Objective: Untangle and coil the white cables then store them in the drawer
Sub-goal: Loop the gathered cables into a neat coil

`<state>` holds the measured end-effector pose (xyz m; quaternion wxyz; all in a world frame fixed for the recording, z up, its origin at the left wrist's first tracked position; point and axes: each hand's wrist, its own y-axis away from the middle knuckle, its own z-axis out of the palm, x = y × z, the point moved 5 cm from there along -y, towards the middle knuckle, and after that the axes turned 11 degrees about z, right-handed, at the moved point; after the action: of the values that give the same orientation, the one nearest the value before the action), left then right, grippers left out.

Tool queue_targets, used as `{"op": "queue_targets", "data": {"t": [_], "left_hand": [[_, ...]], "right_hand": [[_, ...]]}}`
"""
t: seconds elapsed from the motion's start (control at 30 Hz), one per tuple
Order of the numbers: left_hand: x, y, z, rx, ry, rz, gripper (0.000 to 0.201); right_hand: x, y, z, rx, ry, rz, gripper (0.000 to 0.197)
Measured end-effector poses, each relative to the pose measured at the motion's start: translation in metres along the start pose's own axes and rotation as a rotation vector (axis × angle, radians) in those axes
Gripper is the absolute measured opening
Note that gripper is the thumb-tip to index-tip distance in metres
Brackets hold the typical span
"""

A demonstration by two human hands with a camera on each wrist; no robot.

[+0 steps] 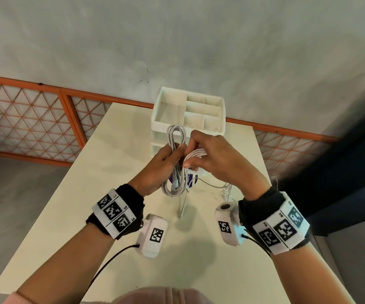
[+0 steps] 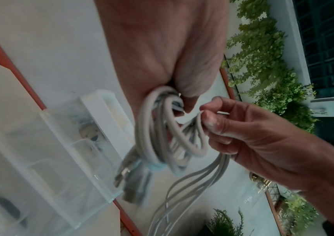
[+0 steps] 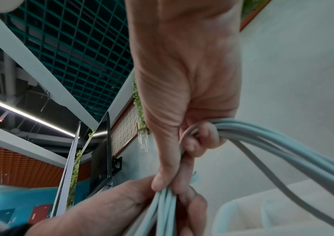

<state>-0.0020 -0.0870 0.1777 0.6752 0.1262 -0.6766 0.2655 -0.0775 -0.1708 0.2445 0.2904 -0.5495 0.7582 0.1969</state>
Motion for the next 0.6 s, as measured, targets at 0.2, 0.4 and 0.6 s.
{"op": "queue_targets", "data": {"t": [0.2, 0.4, 0.6], "left_hand": [[0.003, 0.005, 0.008, -0.014, -0.011, -0.015, 0.033], [0.005, 0.004, -0.004, -0.059, 0.006, 0.010, 0.027], [0.001, 0.008, -0.019, -0.141, -0.090, -0.007, 0.035]], "right_hand": [[-0.005, 0.000, 0.003, 0.020, 0.044, -0.055, 0.039], [0.027, -0.006, -0.002, -0.041, 0.064, 0.144, 0.040], [0.045, 0.005, -0.010, -0.202, -0.048, 0.175, 0.051]]}}
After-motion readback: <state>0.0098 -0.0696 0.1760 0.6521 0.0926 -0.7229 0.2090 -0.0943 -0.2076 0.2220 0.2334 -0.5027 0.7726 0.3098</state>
